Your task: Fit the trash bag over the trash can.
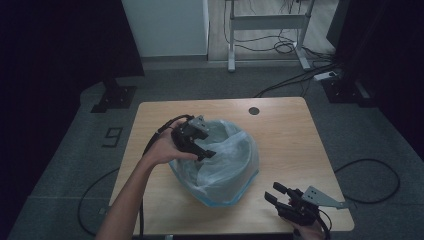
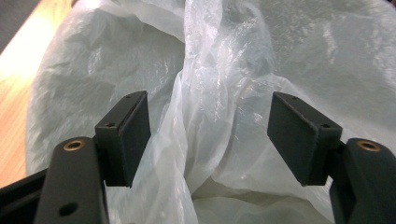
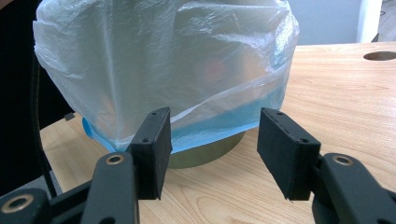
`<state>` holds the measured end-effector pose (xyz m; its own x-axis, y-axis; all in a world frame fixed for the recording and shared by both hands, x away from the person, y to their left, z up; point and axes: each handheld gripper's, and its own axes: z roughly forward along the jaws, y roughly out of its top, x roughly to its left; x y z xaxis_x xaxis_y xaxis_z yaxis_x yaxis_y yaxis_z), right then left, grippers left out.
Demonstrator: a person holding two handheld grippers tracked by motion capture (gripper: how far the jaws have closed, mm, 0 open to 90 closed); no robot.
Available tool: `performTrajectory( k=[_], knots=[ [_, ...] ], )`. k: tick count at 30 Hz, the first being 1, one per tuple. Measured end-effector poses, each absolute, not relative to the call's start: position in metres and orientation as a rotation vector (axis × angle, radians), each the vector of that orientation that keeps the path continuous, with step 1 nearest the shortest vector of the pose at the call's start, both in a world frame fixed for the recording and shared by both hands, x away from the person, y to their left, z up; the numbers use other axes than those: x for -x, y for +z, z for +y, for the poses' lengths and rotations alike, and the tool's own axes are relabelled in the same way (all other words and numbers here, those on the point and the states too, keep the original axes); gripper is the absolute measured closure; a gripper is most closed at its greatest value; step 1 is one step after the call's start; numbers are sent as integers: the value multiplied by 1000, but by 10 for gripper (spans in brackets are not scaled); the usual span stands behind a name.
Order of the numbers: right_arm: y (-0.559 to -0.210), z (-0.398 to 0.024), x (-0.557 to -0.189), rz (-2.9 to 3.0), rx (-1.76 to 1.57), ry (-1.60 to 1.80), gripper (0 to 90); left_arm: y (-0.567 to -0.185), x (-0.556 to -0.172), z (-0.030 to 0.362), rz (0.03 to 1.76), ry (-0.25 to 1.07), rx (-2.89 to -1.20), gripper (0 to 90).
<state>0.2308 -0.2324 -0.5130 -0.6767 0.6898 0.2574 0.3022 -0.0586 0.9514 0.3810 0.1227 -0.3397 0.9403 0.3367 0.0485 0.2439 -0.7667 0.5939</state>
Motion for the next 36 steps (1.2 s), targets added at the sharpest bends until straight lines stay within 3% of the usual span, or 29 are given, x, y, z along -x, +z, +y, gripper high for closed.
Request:
performTrajectory(
  k=[20, 36],
  knots=[
    [-513, -237, -230, 1899, -1075, 1772, 434, -332, -319, 194, 468, 337, -2176, 281],
    [-514, -247, -230, 1875, -1097, 1752, 430, -363, -262, 250, 550, 390, -2022, 278]
  ],
)
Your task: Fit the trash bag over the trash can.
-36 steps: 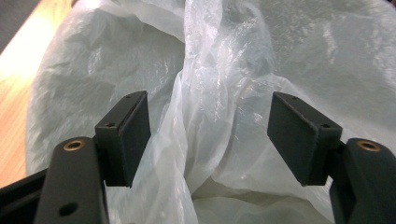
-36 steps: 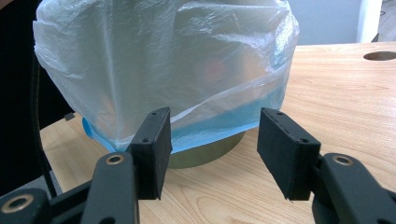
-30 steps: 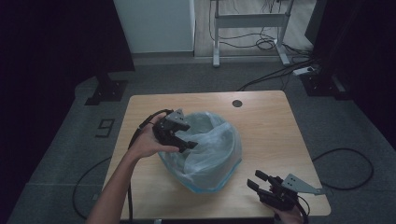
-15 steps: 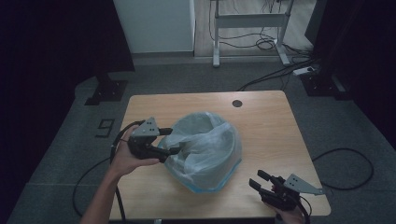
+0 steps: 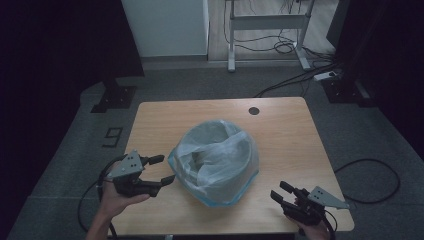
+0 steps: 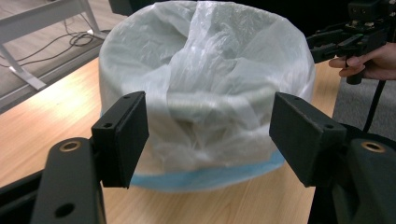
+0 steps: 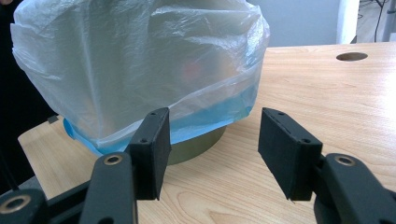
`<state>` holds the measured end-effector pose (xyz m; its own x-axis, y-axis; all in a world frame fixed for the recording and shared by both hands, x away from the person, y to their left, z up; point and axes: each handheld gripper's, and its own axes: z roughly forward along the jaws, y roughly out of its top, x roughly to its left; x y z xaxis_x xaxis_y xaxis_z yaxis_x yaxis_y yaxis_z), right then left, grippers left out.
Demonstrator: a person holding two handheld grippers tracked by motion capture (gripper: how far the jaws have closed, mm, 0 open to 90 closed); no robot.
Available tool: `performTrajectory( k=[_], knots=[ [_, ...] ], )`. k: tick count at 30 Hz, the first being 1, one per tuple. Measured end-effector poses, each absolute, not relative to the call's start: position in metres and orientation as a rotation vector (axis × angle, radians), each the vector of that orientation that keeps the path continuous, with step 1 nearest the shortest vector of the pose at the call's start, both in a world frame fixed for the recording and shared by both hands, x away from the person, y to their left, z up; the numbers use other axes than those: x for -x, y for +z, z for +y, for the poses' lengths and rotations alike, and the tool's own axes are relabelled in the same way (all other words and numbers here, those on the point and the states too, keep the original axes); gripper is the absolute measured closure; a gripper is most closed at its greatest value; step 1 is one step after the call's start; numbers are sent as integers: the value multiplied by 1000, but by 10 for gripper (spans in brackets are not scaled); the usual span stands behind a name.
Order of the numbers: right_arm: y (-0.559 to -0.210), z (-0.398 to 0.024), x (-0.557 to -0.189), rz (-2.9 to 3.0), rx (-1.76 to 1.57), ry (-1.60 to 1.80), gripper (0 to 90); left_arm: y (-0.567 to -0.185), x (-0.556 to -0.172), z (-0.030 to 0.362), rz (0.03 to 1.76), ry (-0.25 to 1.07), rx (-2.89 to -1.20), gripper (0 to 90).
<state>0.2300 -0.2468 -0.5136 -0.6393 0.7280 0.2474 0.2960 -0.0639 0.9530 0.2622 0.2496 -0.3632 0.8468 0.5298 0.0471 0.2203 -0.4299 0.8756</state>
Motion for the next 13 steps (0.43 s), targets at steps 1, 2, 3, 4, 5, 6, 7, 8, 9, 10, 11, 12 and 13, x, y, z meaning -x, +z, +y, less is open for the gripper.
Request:
performTrajectory(
  k=[1, 2, 3, 4, 5, 6, 7, 8, 9, 10, 11, 12, 13],
  knots=[
    [-514, -247, -230, 1874, -1098, 1751, 430, -366, -259, 253, 557, 394, -2018, 278],
    [-514, -247, -230, 1875, -1098, 1749, 430, -368, -257, 256, 564, 400, -2017, 278],
    [-514, -247, -230, 1875, -1099, 1747, 430, -371, -256, 258, 570, 399, -2013, 278],
    [-514, -247, -231, 1875, -1100, 1747, 430, -373, -255, 260, 576, 398, -2008, 278],
    [-514, -247, -231, 1876, -1100, 1745, 430, -375, -254, 262, 583, 398, -2005, 278],
    [-514, -247, -231, 1876, -1100, 1743, 429, -377, -253, 264, 588, 397, -2002, 278],
    [-515, -247, -231, 1877, -1100, 1741, 429, -379, -253, 264, 592, 394, -1999, 278],
    [-515, -247, -231, 1877, -1100, 1741, 429, -380, -253, 265, 597, 393, -1999, 277],
    [-515, -247, -231, 1878, -1101, 1740, 428, -382, -253, 266, 602, 392, -1999, 277],
    [-515, -247, -231, 1877, -1101, 1739, 427, -383, -254, 266, 606, 391, -1998, 276],
    [-515, -246, -231, 1876, -1102, 1739, 425, -384, -254, 266, 610, 390, -1998, 274],
    [-515, -246, -232, 1875, -1100, 1737, 425, -384, -255, 267, 614, 390, -1997, 274],
    [-515, -246, -232, 1873, -1099, 1735, 424, -385, -255, 267, 620, 391, -1995, 272]
  ],
)
